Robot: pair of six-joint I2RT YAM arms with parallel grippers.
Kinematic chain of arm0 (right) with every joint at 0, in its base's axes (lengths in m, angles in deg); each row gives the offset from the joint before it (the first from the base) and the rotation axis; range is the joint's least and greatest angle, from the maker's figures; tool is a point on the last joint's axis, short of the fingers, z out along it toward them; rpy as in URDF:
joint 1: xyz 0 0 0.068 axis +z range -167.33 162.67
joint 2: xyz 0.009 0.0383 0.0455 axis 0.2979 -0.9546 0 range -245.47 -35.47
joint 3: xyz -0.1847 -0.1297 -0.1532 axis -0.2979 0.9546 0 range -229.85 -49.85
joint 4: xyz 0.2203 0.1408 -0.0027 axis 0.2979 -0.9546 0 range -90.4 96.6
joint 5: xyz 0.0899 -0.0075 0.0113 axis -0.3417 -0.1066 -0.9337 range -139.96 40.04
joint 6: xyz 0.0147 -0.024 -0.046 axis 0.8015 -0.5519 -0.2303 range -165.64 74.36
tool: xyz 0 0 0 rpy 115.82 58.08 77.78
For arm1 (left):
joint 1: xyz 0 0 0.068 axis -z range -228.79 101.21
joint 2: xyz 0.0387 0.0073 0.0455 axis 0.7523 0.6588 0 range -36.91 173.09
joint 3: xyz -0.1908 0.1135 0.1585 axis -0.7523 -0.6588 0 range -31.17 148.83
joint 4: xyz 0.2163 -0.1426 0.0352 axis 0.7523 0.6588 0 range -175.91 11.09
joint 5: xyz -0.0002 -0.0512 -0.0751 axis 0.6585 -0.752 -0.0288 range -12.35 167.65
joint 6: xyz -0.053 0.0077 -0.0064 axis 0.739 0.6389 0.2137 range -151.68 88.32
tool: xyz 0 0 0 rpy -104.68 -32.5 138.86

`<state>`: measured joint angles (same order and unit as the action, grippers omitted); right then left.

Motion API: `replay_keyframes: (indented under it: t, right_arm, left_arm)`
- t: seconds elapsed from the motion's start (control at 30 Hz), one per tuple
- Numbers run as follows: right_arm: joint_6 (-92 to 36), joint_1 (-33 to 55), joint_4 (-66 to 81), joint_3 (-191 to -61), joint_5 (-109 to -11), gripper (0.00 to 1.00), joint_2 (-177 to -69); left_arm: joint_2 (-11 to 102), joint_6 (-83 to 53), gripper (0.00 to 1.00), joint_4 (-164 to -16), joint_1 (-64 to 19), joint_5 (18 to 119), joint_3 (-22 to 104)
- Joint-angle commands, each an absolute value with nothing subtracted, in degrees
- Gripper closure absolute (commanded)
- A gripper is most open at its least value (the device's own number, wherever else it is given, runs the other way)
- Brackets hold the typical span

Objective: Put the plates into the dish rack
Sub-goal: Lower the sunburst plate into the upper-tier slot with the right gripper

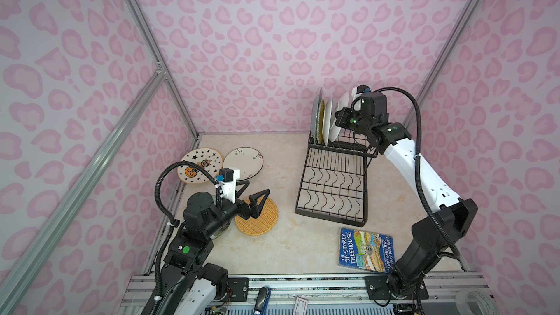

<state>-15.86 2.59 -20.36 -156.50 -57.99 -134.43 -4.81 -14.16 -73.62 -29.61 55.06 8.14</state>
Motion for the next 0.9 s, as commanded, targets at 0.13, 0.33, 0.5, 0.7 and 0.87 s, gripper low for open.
replay_keyframes:
  t: [0.13, 0.33, 0.5, 0.7, 0.87]
  right_arm:
    - [-17.6, 3.7, -21.2, -158.2, -54.1, 1.0, -136.1]
    - [-18.7, 4.0, -24.2, -160.5, -54.5, 1.0, -138.1]
    - [-19.6, 4.3, -25.1, -160.7, -53.1, 1.0, -138.1]
    - [-20.0, 4.6, -25.3, -160.8, -53.0, 0.94, -138.1]
    - [-20.4, 4.9, -25.6, -161.6, -53.0, 0.86, -138.4]
  left_arm:
    - [-5.2, -14.5, 0.03, -74.0, -29.8, 55.2, 8.7]
    - [-5.4, -14.5, 0.03, -73.9, -30.0, 55.2, 8.9]
    - [-5.5, -14.5, 0.03, -73.9, -30.2, 55.3, 8.9]
    - [-5.5, -14.4, 0.02, -73.8, -30.4, 55.0, 8.9]
    - [-5.5, -14.4, 0.02, -73.7, -30.5, 54.9, 9.0]
